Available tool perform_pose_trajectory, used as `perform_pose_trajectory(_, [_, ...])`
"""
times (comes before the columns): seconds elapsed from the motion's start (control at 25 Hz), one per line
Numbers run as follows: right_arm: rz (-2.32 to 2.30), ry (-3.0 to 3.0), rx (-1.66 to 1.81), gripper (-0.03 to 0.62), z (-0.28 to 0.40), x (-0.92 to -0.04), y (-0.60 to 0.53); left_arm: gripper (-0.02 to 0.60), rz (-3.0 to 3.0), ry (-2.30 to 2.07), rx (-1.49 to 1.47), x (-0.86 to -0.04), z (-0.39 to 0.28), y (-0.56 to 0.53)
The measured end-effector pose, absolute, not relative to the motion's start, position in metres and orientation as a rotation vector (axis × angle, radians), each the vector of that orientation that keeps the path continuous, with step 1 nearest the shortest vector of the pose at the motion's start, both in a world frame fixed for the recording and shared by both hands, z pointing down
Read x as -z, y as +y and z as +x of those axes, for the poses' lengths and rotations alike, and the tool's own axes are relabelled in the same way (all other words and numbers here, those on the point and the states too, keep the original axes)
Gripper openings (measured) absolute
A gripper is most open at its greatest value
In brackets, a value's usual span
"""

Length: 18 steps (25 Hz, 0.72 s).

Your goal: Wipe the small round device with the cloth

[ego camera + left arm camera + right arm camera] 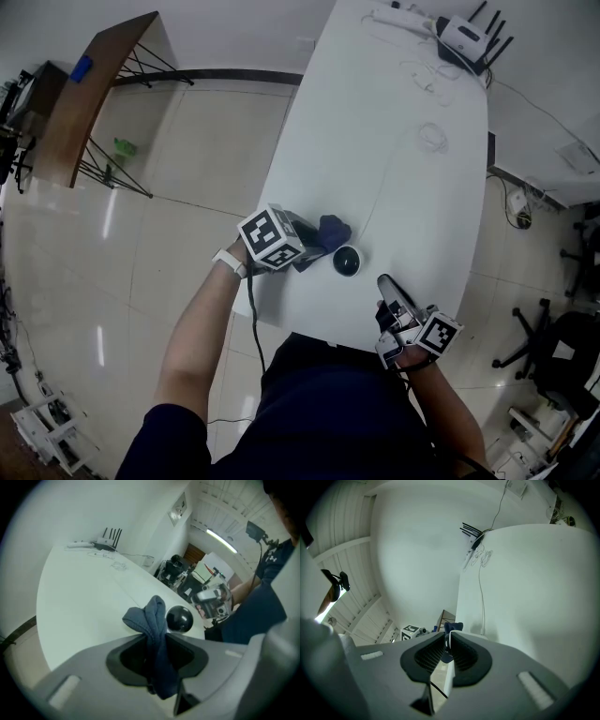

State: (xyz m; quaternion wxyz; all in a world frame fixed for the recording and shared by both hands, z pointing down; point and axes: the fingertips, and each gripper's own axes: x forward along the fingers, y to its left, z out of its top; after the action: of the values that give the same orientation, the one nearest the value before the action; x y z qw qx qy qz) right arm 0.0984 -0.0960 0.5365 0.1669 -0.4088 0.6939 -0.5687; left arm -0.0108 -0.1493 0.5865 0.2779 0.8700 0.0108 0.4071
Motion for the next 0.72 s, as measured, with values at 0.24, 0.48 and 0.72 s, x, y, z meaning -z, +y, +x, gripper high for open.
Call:
perform_pose_trajectory(0.24, [-1.161,1.986,1.61,0.044,0.096,-0.535,-0.101,0.12,2.275,-0.033,-1.192,-0.624,-0.02,-0.138])
perform_pose_trajectory(0.48, [-1.174,2.0,1.59,0.044,0.103,-0.529,-0.096,0.121,2.239,-0.208,-1.226,-0.645,-0.022,-0.136])
perform_pose_trajectory(0.72, [-1.187,1.985,1.55,0.044,0.112,-0.524,-0.091,0.121,2.312,-0.431,-0.979,-0.596,-0.023,-0.152])
